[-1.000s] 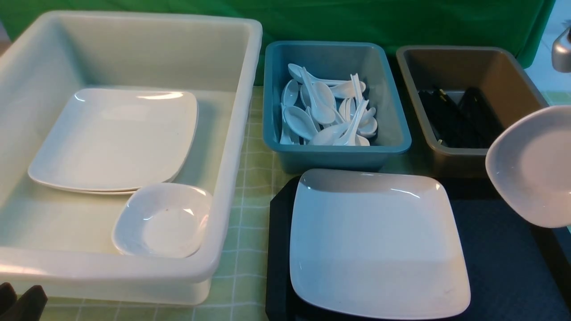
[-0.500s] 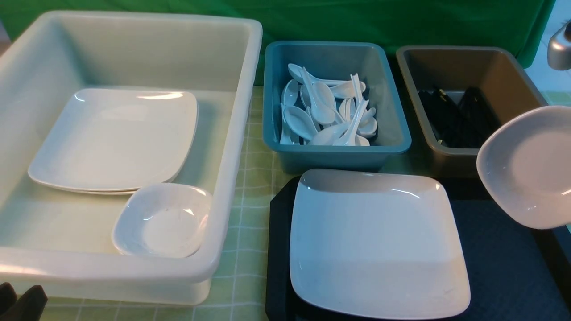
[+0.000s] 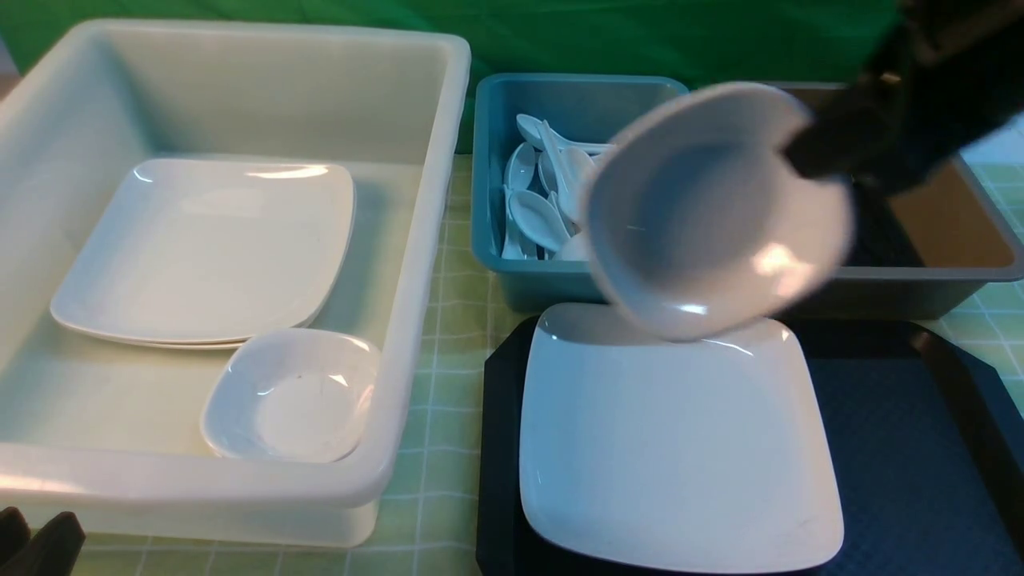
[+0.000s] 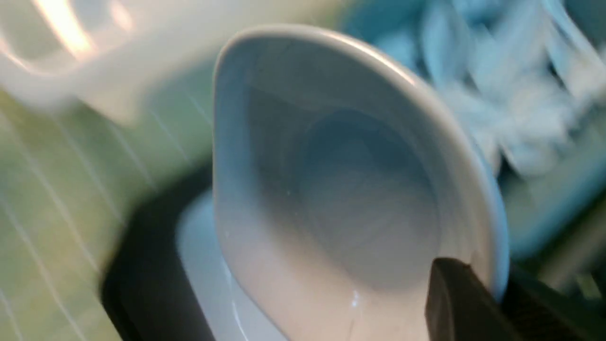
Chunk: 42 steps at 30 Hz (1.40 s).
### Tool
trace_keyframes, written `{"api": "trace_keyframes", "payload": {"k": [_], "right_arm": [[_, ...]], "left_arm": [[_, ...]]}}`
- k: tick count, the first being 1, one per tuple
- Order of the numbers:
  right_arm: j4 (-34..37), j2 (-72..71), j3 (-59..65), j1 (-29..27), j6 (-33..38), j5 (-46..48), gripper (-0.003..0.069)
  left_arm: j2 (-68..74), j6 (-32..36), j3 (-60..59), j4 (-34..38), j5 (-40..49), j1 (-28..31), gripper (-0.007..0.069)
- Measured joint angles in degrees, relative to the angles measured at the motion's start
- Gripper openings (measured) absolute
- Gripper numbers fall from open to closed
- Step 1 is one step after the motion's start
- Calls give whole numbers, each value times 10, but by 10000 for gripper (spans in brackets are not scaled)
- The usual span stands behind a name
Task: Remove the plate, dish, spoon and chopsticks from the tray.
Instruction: Use the right arm to put the small plate into the large storage box on the left
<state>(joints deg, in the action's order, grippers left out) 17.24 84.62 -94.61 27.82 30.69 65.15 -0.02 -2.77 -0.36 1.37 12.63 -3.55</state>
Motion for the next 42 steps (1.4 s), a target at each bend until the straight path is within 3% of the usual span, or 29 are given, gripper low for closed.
{"api": "trace_keyframes", "payload": {"k": [8, 14, 18, 35, 42], "right_arm": [[19, 192, -157, 126, 37, -72, 25], [21, 364, -346, 169, 64, -39, 25], [21, 435, -408, 178, 66, -11, 25], [-6, 487, -422, 203, 122, -4, 33], [-10, 498, -422, 210, 122, -52, 181]], "left_arm": [[0, 0, 0, 0, 0, 0, 229], [0, 0, 0, 0, 0, 0, 229], [0, 0, 0, 0, 0, 0, 229], [0, 0, 0, 0, 0, 0, 229], [0, 0, 0, 0, 0, 0, 229]]}}
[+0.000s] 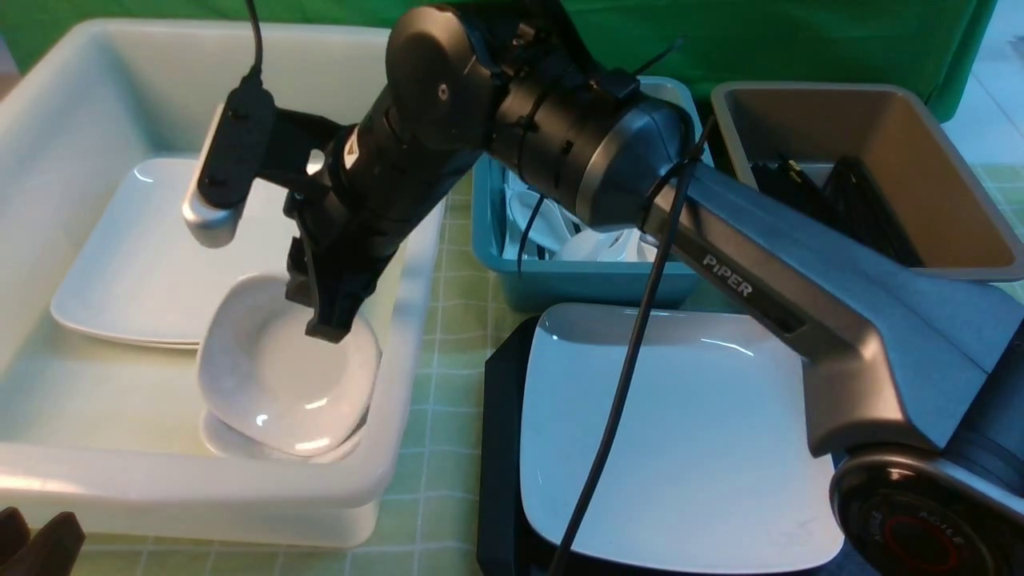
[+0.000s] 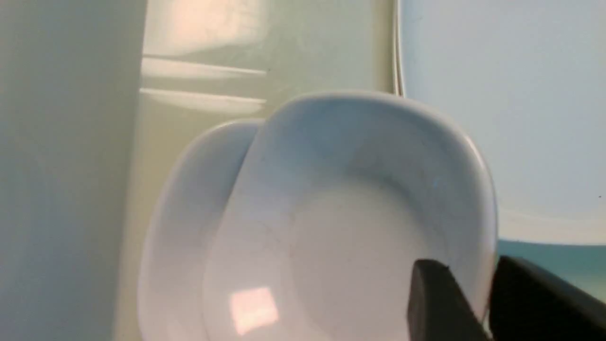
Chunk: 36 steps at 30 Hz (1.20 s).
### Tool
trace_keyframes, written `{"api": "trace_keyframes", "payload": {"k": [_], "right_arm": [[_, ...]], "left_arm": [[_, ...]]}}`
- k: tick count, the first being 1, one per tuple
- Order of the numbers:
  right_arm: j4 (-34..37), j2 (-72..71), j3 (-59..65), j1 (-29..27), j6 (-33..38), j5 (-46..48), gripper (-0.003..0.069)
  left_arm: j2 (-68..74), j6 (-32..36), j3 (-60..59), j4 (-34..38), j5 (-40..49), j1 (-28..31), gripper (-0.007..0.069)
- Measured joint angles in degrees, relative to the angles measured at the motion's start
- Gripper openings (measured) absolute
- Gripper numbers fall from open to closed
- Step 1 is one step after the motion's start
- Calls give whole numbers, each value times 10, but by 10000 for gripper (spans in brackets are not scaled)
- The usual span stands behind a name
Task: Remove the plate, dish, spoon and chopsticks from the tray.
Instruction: Use the right arm to put the small plate into the large storage box on the left, then use the right arm to grab a plate from the dinner plate
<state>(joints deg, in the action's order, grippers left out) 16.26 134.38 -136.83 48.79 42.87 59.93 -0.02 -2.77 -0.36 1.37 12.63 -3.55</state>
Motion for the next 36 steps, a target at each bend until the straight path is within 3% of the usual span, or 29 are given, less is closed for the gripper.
{"api": "trace_keyframes", "payload": {"k": [3, 6, 13, 18, 24, 26, 32, 36], "right_arm": [[-1, 9, 0, 0, 0, -12, 261], [-2, 12, -1, 1, 0, -18, 281], [0, 12, -31, 2, -1, -19, 246], [2, 9, -46, 3, -38, -16, 237], [-2, -5, -46, 3, -82, 52, 117], [-9, -28, -46, 3, -112, 82, 30], [-32, -96, -46, 3, -202, 94, -2], [-86, -154, -46, 3, -275, 96, -3]], "left_arm": [[0, 0, 0, 0, 0, 0, 229], [0, 0, 0, 0, 0, 0, 229], [0, 0, 0, 0, 0, 0, 229], [0, 0, 0, 0, 0, 0, 229], [0, 0, 0, 0, 0, 0, 229], [0, 0, 0, 0, 0, 0, 229], [0, 0, 0, 0, 0, 0, 229], [0, 0, 0, 0, 0, 0, 229]]}}
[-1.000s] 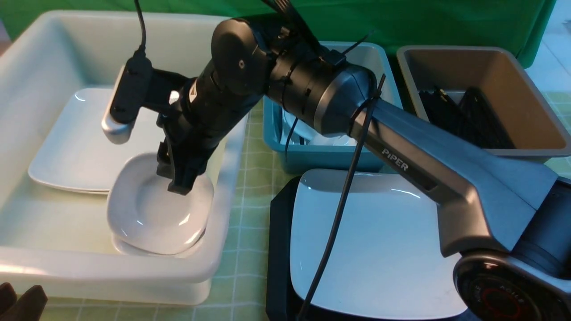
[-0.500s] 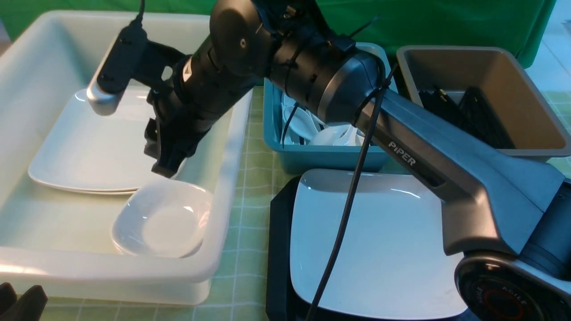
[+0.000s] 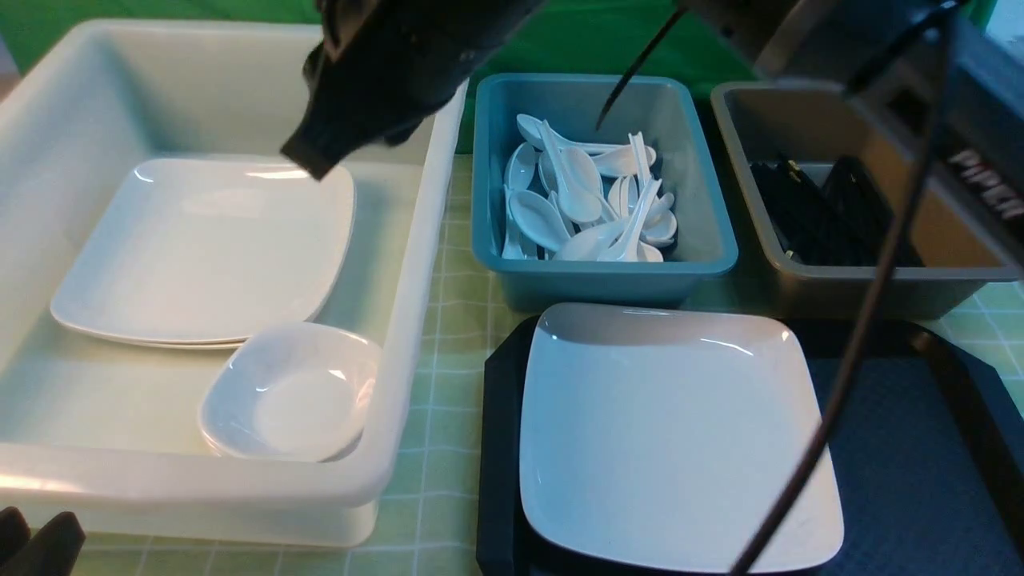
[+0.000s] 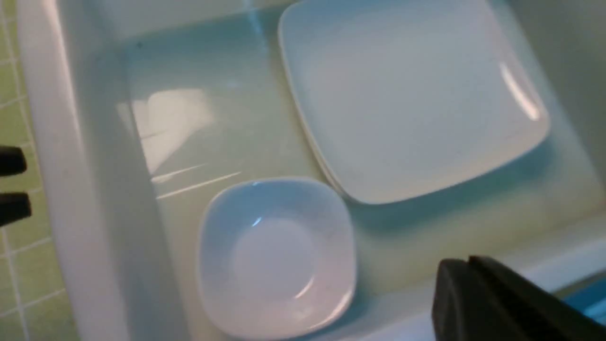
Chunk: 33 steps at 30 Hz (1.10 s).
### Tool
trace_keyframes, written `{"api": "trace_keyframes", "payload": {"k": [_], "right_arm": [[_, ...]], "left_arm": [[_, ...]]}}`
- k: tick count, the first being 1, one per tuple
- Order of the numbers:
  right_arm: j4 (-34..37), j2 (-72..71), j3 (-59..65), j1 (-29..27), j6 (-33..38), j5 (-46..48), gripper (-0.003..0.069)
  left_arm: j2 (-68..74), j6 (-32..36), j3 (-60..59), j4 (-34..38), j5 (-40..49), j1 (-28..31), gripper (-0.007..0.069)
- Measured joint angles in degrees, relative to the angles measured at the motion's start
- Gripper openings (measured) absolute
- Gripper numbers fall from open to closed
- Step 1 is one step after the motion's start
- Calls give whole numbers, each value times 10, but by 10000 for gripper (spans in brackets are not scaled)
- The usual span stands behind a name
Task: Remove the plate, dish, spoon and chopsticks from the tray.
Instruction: Use the right arm to grab a plate from the dinner plate
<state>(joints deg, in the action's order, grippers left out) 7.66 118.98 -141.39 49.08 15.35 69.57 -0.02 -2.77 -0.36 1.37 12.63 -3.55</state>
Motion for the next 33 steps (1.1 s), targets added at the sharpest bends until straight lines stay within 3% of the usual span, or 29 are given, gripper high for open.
{"api": "trace_keyframes", "payload": {"k": [7, 15, 22, 26, 28, 33], "right_arm": [[-36, -140, 84, -1, -37, 0, -3], [-38, -374, 348, -1, -40, 0, -1], [-45, -587, 602, -1, -105, -22, 1], [-73, -702, 745, -1, -203, -70, 0], [-110, -762, 836, -1, -295, -76, -6], [-180, -806, 966, -1, -423, -67, -8]], "left_arm": [[0, 0, 0, 0, 0, 0, 229], [0, 0, 0, 0, 0, 0, 229], [0, 1, 0, 0, 0, 0, 229], [0, 0, 0, 0, 0, 0, 229], [0, 0, 0, 0, 0, 0, 229], [0, 0, 0, 0, 0, 0, 229]]}}
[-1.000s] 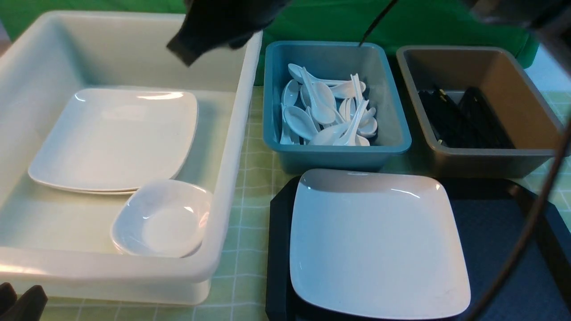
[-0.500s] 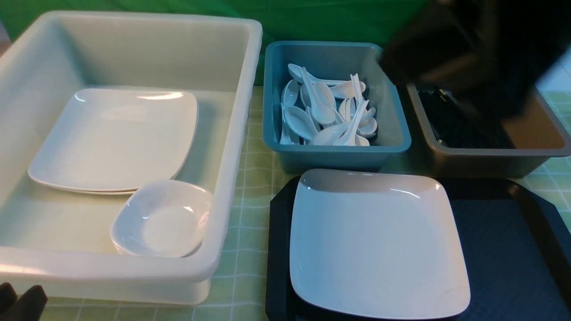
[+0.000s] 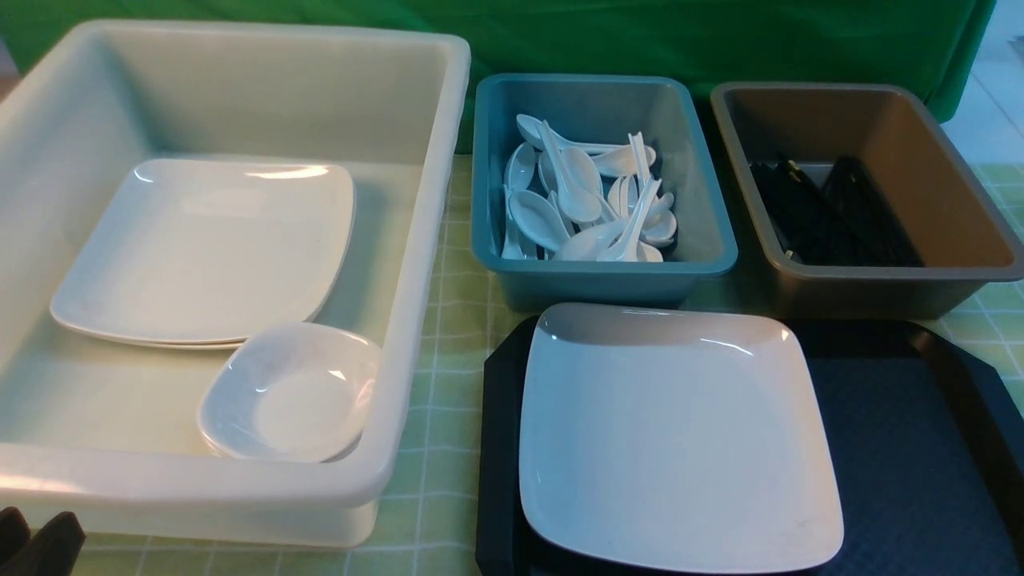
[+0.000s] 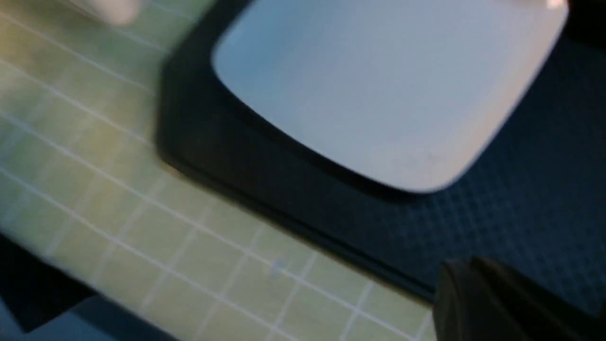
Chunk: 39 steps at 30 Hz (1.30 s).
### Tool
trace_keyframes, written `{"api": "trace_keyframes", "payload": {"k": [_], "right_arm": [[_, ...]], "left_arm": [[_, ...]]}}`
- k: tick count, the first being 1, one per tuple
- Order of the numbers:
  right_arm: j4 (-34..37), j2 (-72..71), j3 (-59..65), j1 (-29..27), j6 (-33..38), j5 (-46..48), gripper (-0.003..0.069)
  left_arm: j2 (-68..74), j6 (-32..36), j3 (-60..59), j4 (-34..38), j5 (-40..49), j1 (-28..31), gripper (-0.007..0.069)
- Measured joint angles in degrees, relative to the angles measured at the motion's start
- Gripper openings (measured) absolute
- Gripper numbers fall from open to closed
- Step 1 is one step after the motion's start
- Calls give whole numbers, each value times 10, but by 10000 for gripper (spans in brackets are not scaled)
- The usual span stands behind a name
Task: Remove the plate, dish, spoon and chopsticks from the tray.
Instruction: Use the right arm to grab a plate from the dinner plate
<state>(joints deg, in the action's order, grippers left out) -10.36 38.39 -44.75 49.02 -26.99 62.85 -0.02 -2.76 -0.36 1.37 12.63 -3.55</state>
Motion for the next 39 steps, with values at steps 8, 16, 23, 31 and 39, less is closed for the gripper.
{"api": "trace_keyframes", "payload": {"k": [8, 16, 23, 31, 39], "right_arm": [[-46, 51, 115, -31, -81, -73, -9], [42, 141, 113, -234, 70, -160, -9], [358, 296, 87, -495, 423, -159, -9], [523, 416, 78, -561, 575, -145, 51], [535, 471, 78, -497, 585, -239, 288]], "left_arm": [[0, 0, 0, 0, 0, 0, 229], [0, 0, 0, 0, 0, 0, 229], [0, 0, 0, 0, 0, 0, 229], [0, 0, 0, 0, 0, 0, 229], [0, 0, 0, 0, 0, 0, 229]]}}
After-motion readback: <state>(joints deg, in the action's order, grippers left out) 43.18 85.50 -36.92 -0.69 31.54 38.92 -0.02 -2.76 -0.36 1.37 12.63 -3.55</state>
